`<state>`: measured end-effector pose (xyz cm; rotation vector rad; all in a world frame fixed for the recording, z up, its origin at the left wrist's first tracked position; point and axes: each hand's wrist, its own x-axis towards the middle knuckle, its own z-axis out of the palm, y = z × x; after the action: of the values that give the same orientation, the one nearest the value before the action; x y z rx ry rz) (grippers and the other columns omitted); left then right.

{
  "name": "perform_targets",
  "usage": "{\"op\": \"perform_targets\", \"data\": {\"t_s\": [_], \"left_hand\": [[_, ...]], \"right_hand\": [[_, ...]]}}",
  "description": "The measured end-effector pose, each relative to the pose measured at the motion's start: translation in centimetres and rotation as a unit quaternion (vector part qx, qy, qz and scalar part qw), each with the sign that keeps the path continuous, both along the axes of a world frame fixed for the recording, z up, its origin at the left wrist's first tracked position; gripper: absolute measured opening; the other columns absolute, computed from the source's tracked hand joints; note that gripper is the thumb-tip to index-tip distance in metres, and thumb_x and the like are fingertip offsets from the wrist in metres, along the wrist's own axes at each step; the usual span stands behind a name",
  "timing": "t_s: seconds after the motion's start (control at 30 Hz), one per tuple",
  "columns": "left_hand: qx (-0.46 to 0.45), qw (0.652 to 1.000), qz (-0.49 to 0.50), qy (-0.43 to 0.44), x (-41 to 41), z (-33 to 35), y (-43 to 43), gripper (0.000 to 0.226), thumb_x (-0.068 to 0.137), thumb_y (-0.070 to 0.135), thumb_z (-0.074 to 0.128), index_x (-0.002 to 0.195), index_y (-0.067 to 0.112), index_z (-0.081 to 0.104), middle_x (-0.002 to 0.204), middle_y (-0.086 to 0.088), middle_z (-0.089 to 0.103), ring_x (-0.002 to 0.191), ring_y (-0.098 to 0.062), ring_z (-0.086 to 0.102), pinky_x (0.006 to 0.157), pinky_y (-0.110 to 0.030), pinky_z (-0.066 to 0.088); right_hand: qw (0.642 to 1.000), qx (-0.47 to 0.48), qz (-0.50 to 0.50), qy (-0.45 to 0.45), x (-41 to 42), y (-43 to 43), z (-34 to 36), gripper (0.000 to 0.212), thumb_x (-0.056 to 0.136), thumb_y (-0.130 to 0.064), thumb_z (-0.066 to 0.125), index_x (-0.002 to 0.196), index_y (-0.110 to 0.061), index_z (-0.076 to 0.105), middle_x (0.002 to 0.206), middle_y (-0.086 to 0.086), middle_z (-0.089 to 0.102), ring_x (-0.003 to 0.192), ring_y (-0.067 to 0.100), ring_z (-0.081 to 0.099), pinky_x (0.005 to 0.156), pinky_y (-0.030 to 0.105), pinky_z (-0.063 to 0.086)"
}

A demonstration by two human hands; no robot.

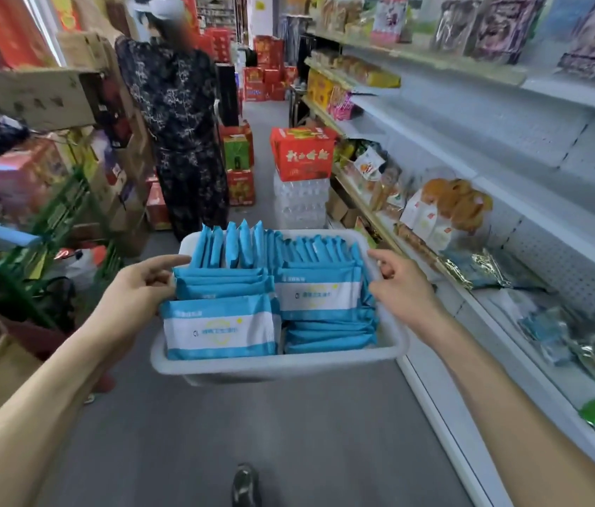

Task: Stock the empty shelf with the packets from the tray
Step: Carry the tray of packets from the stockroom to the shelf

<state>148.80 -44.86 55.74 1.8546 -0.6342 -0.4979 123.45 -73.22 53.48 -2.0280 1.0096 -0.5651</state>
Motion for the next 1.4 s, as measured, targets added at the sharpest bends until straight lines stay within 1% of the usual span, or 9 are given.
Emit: {"op": "perform_targets", "data": {"t_s": [0.2, 0.27, 0.43, 0.53, 0.63, 0.77, 1.1, 1.23, 1.4], "left_hand": [[0.002, 0.999, -0.045, 0.000, 11.7, -1.9, -14.4, 0.055, 0.092, -0.011, 0.050, 0.126, 0.027, 0.069, 0.108, -0.022, 0.067, 0.106, -0.036, 0.066, 0.096, -0.054, 0.055], [-0.001, 0.998, -0.064, 0.000, 15.5, -1.6, -19.5, 0.056, 0.092, -0.011, 0.049, 0.126, 0.029, 0.068, 0.107, -0.022, 0.066, 0.104, -0.032, 0.066, 0.097, -0.051, 0.053], [-0.006, 0.995, -0.100, -0.017, 23.3, -0.3, -32.1, 0.056, 0.093, -0.008, 0.050, 0.125, 0.034, 0.067, 0.088, -0.006, 0.065, 0.083, -0.009, 0.064, 0.076, -0.021, 0.052], [0.006, 0.993, -0.119, -0.026, 27.0, -0.6, -39.1, 0.055, 0.093, -0.006, 0.052, 0.130, 0.032, 0.066, 0.091, -0.015, 0.064, 0.083, -0.011, 0.060, 0.079, -0.028, 0.051], [0.014, 0.991, -0.131, -0.027, 31.3, -2.0, -47.0, 0.053, 0.088, -0.003, 0.057, 0.122, 0.037, 0.068, 0.089, -0.022, 0.064, 0.080, -0.021, 0.058, 0.080, -0.038, 0.051], [0.015, 0.994, -0.104, -0.027, 36.6, -3.7, -57.7, 0.062, 0.086, -0.014, 0.053, 0.115, 0.039, 0.068, 0.071, -0.004, 0.049, 0.067, -0.020, 0.044, 0.063, -0.026, 0.042], [-0.015, 1.000, 0.005, -0.008, 48.4, -4.2, -77.7, 0.063, 0.088, -0.015, 0.051, 0.120, 0.036, 0.068, 0.068, 0.004, 0.049, 0.072, -0.019, 0.047, 0.075, -0.032, 0.044], [-0.023, 1.000, 0.007, -0.011, 54.9, -5.2, -84.9, 0.065, 0.086, -0.014, 0.051, 0.121, 0.037, 0.070, 0.076, -0.006, 0.053, 0.077, -0.018, 0.052, 0.087, -0.036, 0.049], [-0.027, 1.000, -0.012, -0.009, 64.0, -7.0, -93.8, 0.068, 0.083, -0.015, 0.049, 0.124, 0.034, 0.070, 0.074, -0.003, 0.045, 0.073, -0.020, 0.045, 0.078, -0.034, 0.041]], "right_hand": [[0.999, 0.006, -0.033, 0.020, 9.6, -11.7, -0.9, 0.071, 0.081, -0.005, 0.064, 0.147, -0.029, 0.052, 0.088, -0.017, 0.049, 0.086, 0.007, 0.053, 0.063, 0.022, 0.036], [0.998, 0.004, -0.047, 0.029, 12.6, -15.9, -0.2, 0.070, 0.083, -0.006, 0.063, 0.147, -0.030, 0.051, 0.104, -0.010, 0.060, 0.099, 0.012, 0.061, 0.070, 0.025, 0.042], [0.996, 0.006, -0.083, 0.011, 19.3, -26.5, 1.3, 0.068, 0.084, -0.003, 0.063, 0.146, -0.029, 0.052, 0.118, -0.012, 0.066, 0.101, 0.002, 0.062, 0.085, 0.027, 0.054], [0.995, 0.012, -0.100, 0.003, 22.7, -33.5, 0.7, 0.067, 0.084, -0.008, 0.064, 0.144, -0.034, 0.053, 0.118, -0.004, 0.066, 0.101, 0.010, 0.064, 0.087, 0.041, 0.058], [0.995, 0.005, -0.097, 0.008, 26.8, -41.5, -0.4, 0.066, 0.084, -0.007, 0.066, 0.144, -0.033, 0.054, 0.107, -0.010, 0.060, 0.097, 0.010, 0.061, 0.079, 0.032, 0.052], [0.998, 0.021, -0.061, 0.003, 32.9, -53.1, -1.6, 0.066, 0.087, -0.008, 0.066, 0.146, -0.034, 0.050, 0.108, -0.012, 0.059, 0.090, -0.002, 0.055, 0.066, 0.019, 0.043], [0.999, 0.008, 0.013, 0.043, 48.9, -76.9, 0.5, 0.067, 0.086, -0.008, 0.064, 0.147, -0.032, 0.050, 0.141, -0.002, 0.058, 0.125, 0.017, 0.055, 0.099, 0.040, 0.049], [0.998, 0.005, 0.017, 0.052, 55.4, -83.9, -0.4, 0.066, 0.087, -0.005, 0.062, 0.148, -0.028, 0.050, 0.137, 0.003, 0.060, 0.120, 0.020, 0.057, 0.089, 0.032, 0.044], [0.998, 0.029, 0.002, 0.051, 63.9, -91.8, -2.3, 0.067, 0.088, -0.008, 0.065, 0.149, -0.029, 0.048, 0.129, 0.002, 0.062, 0.114, 0.018, 0.060, 0.089, 0.037, 0.052]]}}
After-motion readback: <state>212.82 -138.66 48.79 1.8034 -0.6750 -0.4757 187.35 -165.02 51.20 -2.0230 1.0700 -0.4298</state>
